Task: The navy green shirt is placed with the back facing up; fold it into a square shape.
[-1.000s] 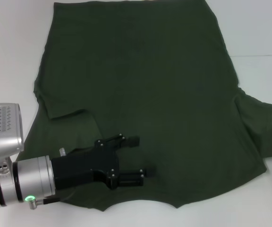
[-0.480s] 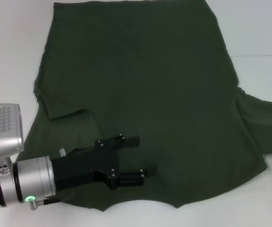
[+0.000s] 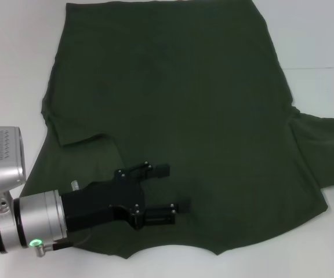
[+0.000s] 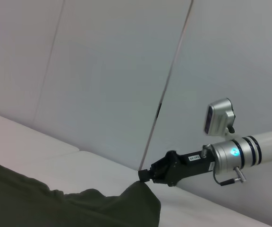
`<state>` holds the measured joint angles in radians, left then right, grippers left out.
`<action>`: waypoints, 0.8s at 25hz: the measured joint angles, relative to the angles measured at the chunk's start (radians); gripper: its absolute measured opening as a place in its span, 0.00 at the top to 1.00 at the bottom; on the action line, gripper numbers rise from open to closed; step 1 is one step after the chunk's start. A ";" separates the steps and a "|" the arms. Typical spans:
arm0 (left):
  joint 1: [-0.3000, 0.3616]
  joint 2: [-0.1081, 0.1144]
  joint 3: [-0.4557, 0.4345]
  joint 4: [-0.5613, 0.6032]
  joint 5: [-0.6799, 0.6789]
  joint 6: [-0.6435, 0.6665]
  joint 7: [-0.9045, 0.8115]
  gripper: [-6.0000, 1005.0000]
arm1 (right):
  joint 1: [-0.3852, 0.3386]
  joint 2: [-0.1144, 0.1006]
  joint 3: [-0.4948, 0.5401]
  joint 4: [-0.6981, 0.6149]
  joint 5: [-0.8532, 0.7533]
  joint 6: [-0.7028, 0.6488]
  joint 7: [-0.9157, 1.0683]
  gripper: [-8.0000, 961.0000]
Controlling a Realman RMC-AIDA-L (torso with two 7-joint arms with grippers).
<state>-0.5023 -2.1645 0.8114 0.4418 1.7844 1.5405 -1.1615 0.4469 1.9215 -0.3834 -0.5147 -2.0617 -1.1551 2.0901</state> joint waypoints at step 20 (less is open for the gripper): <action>-0.002 0.000 -0.008 -0.001 -0.002 -0.003 -0.013 0.07 | 0.088 -0.018 -0.067 -0.013 0.000 0.163 -0.075 0.93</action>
<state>-0.5045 -2.1645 0.8033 0.4409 1.7828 1.5373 -1.1741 0.5349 1.9034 -0.4504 -0.5280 -2.0616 -0.9918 2.0146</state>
